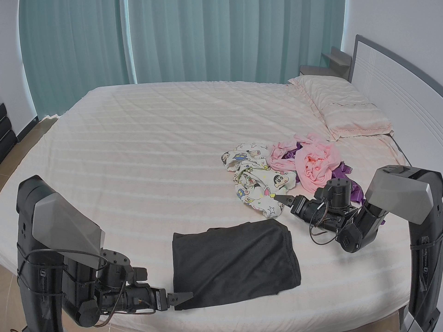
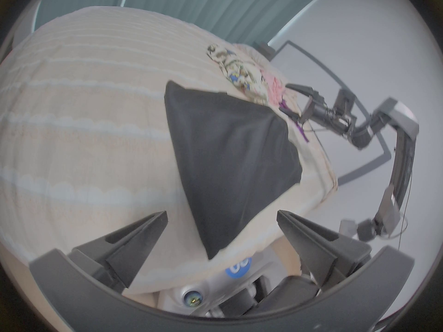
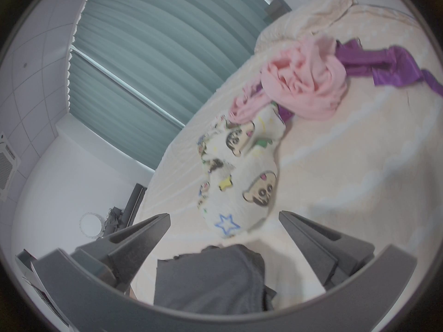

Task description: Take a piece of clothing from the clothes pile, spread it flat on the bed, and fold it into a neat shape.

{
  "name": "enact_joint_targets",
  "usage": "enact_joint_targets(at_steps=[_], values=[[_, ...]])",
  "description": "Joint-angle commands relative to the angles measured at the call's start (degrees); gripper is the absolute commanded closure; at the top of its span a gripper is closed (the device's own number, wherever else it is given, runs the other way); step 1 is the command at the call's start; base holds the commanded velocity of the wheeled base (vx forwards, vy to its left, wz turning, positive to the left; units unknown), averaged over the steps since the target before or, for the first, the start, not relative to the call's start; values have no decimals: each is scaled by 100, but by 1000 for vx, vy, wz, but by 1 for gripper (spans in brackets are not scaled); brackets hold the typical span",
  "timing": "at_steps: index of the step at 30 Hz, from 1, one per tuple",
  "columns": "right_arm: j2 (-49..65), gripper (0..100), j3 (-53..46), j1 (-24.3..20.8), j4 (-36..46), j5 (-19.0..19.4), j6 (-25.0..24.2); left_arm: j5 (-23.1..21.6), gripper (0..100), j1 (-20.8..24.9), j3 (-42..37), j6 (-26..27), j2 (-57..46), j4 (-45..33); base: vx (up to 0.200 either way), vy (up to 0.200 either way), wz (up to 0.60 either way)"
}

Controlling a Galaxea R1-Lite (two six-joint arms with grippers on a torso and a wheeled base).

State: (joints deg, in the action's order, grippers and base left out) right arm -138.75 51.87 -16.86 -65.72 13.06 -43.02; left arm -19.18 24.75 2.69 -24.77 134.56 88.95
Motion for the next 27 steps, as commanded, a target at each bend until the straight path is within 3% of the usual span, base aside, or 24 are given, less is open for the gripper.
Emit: enact_joint_targets(at_steps=[1, 3, 4, 8, 11, 27], values=[[410, 0, -2, -406, -37, -189, -49, 46, 0, 4, 416, -634, -422, 105, 0, 0, 0], [393, 0, -10, -520, -64, -216, -84, 63, 0, 65, 486, -792, -431, 105, 0, 0, 0], [331, 0, -45, -749, -55, -330, -207, 283, 0, 259, 662, -1188, -378, 105, 0, 0, 0], [261, 0, -107, -1206, -64, -400, -374, 1074, 0, 584, 1067, -1601, -167, 105, 0, 0, 0], [-20, 0, -107, -1329, -64, -409, -383, 1179, 0, 689, 1137, -1838, -114, 105, 0, 0, 0], [-600, 0, 359, -766, 367, -602, -330, 1197, 0, 909, 1321, -1830, 448, 105, 0, 0, 0]])
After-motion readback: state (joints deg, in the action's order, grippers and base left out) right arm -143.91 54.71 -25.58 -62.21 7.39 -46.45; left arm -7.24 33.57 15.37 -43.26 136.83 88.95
